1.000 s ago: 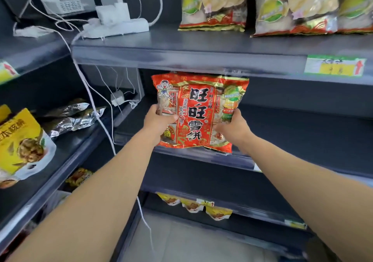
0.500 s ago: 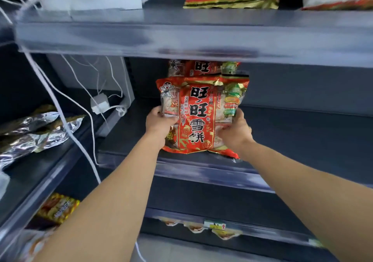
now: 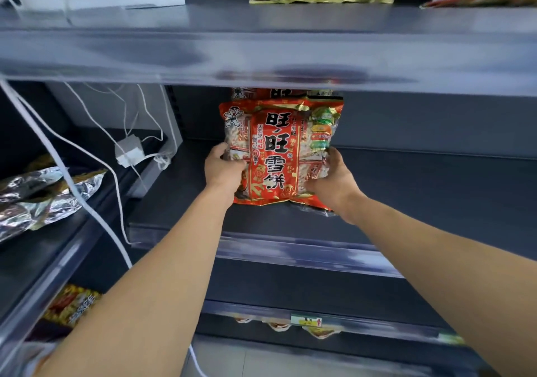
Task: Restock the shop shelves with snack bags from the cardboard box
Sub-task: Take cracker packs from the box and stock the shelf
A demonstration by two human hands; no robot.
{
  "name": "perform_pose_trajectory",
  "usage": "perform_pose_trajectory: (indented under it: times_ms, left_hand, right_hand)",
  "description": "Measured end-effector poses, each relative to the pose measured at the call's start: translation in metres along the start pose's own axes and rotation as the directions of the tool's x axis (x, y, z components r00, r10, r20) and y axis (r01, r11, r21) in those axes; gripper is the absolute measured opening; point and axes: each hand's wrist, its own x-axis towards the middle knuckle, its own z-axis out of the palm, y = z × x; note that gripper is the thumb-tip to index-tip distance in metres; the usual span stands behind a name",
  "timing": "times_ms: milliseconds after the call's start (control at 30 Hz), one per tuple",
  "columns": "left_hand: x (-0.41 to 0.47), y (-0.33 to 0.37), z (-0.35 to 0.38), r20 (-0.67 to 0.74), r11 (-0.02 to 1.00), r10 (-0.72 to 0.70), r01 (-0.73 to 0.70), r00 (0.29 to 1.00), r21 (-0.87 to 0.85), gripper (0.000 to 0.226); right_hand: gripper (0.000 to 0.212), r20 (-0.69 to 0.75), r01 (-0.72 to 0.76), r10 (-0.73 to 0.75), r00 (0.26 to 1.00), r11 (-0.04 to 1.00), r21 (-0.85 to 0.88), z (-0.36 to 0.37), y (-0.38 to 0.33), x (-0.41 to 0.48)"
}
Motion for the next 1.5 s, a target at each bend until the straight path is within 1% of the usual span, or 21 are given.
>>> perform_pose_trajectory:
  times_ms: [167, 333, 400, 500, 600, 733, 800, 867, 967, 1067, 1167, 1267, 1333, 1433, 1467, 1500]
  left_hand:
    - [-0.013, -0.002, 0.002, -0.008, 0.992, 0.060, -0.059, 0.998, 0.114, 0.050]
    - [-0.035, -0.004, 0.008, 0.055, 0.981, 0.095, -0.103, 0.994, 0.163, 0.044]
    - [-0.050, -0.003, 0.012, 0.090, 0.980, 0.105, -0.119, 0.990, 0.160, 0.045]
    - [-0.083, 0.004, 0.023, 0.174, 0.966, 0.125, -0.160, 0.977, 0.204, 0.047]
    - [-0.120, 0.013, 0.042, 0.282, 0.951, 0.145, -0.212, 0.948, 0.224, 0.045]
    - [-0.196, 0.018, 0.086, 0.426, 0.936, 0.132, -0.254, 0.895, 0.243, 0.041]
    - [-0.243, 0.015, 0.115, 0.520, 0.934, 0.099, -0.259, 0.848, 0.246, 0.040]
    - [-0.289, 0.013, 0.147, 0.597, 0.941, 0.068, -0.250, 0.800, 0.228, 0.038]
    - [-0.355, 0.013, 0.200, 0.705, 0.948, 0.009, -0.230, 0.709, 0.219, 0.036]
    - [-0.420, 0.011, 0.255, 0.784, 0.956, -0.046, -0.201, 0.619, 0.215, 0.036]
    - [-0.480, 0.000, 0.310, 0.820, 0.946, -0.144, -0.166, 0.553, 0.278, 0.037]
    - [-0.526, -0.019, 0.358, 0.804, 0.932, -0.260, -0.079, 0.535, 0.353, 0.036]
    - [-0.548, -0.034, 0.383, 0.774, 0.908, -0.342, -0.023, 0.533, 0.417, 0.036]
    - [-0.568, -0.061, 0.412, 0.737, 0.872, -0.445, 0.059, 0.509, 0.485, 0.033]
    - [-0.572, -0.070, 0.420, 0.721, 0.860, -0.473, 0.087, 0.507, 0.503, 0.025]
    - [-0.575, -0.079, 0.426, 0.700, 0.844, -0.502, 0.111, 0.508, 0.525, 0.011]
  right_hand:
    - [0.076, 0.020, 0.055, -0.054, 0.998, 0.995, -0.082, -0.006, 0.004, -0.007]
    - [0.078, 0.026, 0.100, -0.098, 0.995, 0.989, -0.108, -0.008, 0.013, -0.021]
    - [0.073, 0.033, 0.124, -0.120, 0.992, 0.985, -0.121, -0.013, 0.018, -0.030]
    - [0.060, 0.043, 0.145, -0.140, 0.989, 0.974, -0.175, -0.034, 0.023, -0.051]
    - [0.063, 0.054, 0.166, -0.158, 0.986, 0.960, -0.228, -0.062, 0.034, -0.071]
    - [0.059, 0.031, 0.151, -0.148, 0.989, 0.946, -0.286, -0.124, 0.063, -0.114]
    - [0.057, 0.008, 0.133, -0.139, 0.990, 0.928, -0.348, -0.167, 0.085, -0.143]
    - [0.055, -0.026, 0.077, -0.095, 0.995, 0.915, -0.397, -0.215, 0.113, -0.174]
    - [0.053, -0.134, -0.064, 0.008, 0.991, 0.904, -0.423, -0.291, 0.154, -0.219]
    - [0.053, -0.240, -0.194, 0.102, 0.965, 0.896, -0.400, -0.361, 0.187, -0.257]
    - [0.052, -0.300, -0.317, 0.212, 0.930, 0.875, -0.365, -0.420, 0.225, -0.289]
    - [0.046, -0.293, -0.379, 0.281, 0.914, 0.851, -0.365, -0.465, 0.262, -0.313]
    - [0.050, -0.275, -0.431, 0.346, 0.897, 0.825, -0.366, -0.487, 0.286, -0.322]
    - [0.055, -0.248, -0.510, 0.446, 0.860, 0.775, -0.373, -0.512, 0.324, -0.327]
    - [0.055, -0.248, -0.534, 0.474, 0.845, 0.763, -0.363, -0.518, 0.336, -0.329]
    - [0.054, -0.249, -0.564, 0.506, 0.826, 0.755, -0.333, -0.522, 0.347, -0.330]
